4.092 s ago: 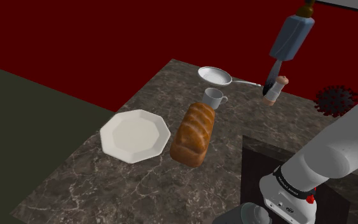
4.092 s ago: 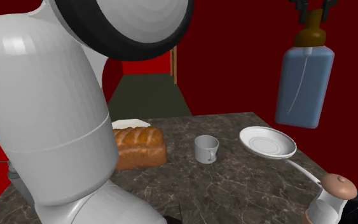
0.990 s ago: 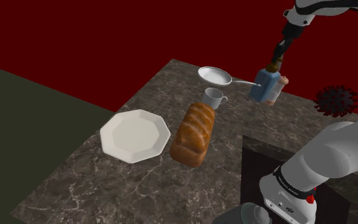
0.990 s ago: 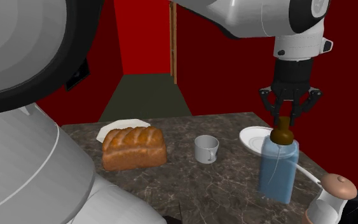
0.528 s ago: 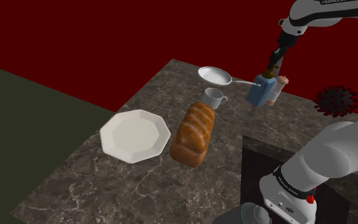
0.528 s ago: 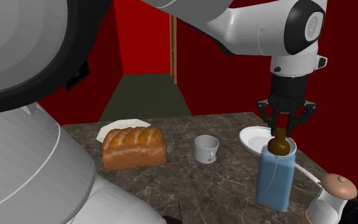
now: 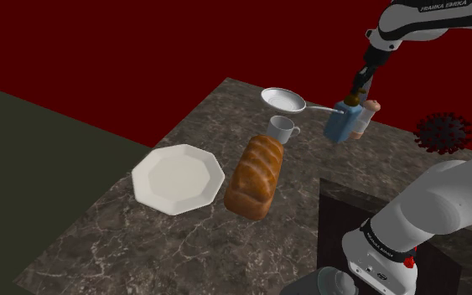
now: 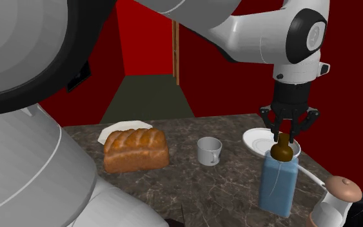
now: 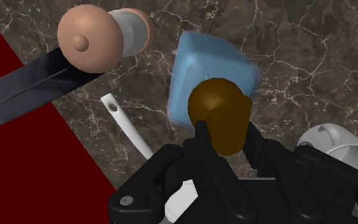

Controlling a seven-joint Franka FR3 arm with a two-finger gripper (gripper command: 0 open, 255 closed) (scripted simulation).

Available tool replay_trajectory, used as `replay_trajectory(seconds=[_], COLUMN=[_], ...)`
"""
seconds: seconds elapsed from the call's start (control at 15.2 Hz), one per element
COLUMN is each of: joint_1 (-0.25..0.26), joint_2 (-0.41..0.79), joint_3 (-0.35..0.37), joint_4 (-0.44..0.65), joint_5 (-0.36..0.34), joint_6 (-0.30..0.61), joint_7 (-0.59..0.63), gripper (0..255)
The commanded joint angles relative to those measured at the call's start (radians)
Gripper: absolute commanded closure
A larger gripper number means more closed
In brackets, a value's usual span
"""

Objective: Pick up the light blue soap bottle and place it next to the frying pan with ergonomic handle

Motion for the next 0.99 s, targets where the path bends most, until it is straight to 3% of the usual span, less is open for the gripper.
replay_trajectory(seconds=[0.0, 0.07, 0.13, 0.46, 0.73, 0.92], joint_1=[0.000, 0.000, 0.000, 0.000, 0.005, 0.005], joint_2=[0.003, 0.003, 0.005, 0.003, -0.022, -0.022], joint_3=[-0.001, -0.001, -0.001, -0.001, 0.024, 0.025], joint_4=[-0.005, -0.005, -0.003, -0.005, 0.099, 0.099], joint_5=[0.000, 0.000, 0.001, 0.000, 0.006, 0.006], joint_6=[0.000, 0.000, 0.000, 0.000, -0.129, -0.129], joint_7=[0.000, 0.000, 0.000, 0.000, 0.001, 0.001], gripper=[255, 255, 0, 0, 0, 0])
